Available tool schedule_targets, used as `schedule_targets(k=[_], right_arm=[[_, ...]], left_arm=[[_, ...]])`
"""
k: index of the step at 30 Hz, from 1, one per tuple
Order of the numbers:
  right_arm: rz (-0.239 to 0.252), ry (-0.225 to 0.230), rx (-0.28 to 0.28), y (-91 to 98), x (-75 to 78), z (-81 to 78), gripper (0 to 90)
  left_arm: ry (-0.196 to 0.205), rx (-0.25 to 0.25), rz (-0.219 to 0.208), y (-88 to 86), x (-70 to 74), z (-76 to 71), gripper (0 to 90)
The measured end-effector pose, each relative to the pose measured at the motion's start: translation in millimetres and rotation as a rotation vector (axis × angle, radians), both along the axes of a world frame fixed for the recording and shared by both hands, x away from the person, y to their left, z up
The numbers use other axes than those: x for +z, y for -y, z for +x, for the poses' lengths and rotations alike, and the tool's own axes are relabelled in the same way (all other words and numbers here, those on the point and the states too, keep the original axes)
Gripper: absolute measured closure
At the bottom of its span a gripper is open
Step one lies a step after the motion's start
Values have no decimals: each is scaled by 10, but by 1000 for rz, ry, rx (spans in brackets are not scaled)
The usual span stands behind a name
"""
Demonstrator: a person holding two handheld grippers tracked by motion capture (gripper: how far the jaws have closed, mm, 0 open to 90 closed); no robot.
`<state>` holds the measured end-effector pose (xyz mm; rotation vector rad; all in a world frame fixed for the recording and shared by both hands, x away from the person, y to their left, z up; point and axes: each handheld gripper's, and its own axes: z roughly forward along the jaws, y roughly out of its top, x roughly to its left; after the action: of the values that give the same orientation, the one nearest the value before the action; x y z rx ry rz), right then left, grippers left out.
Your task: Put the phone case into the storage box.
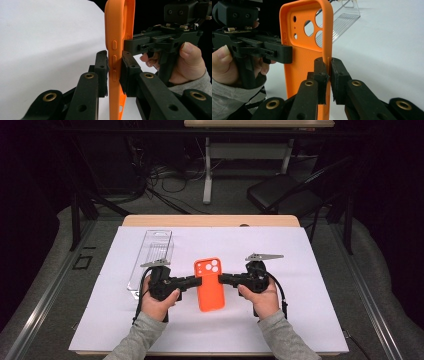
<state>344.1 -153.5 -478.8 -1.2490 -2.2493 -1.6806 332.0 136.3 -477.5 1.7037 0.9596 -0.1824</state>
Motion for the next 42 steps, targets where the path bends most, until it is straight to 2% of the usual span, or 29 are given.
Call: schedule_targets(k=[19, 27, 35, 42], right_arm=[[0, 15, -43, 60, 5, 17, 842], [-9, 31, -75, 95, 15, 19, 842], [-17, 49, -104, 121, 29, 13, 842], [-27, 61, -124, 139, 34, 12, 842]], left_arm=[[2, 19, -3, -10, 1, 24, 645], [54, 45, 23, 6, 26, 22, 569], [131, 94, 67, 1, 38, 22, 481], [145, 122, 99, -7, 31, 35, 440]])
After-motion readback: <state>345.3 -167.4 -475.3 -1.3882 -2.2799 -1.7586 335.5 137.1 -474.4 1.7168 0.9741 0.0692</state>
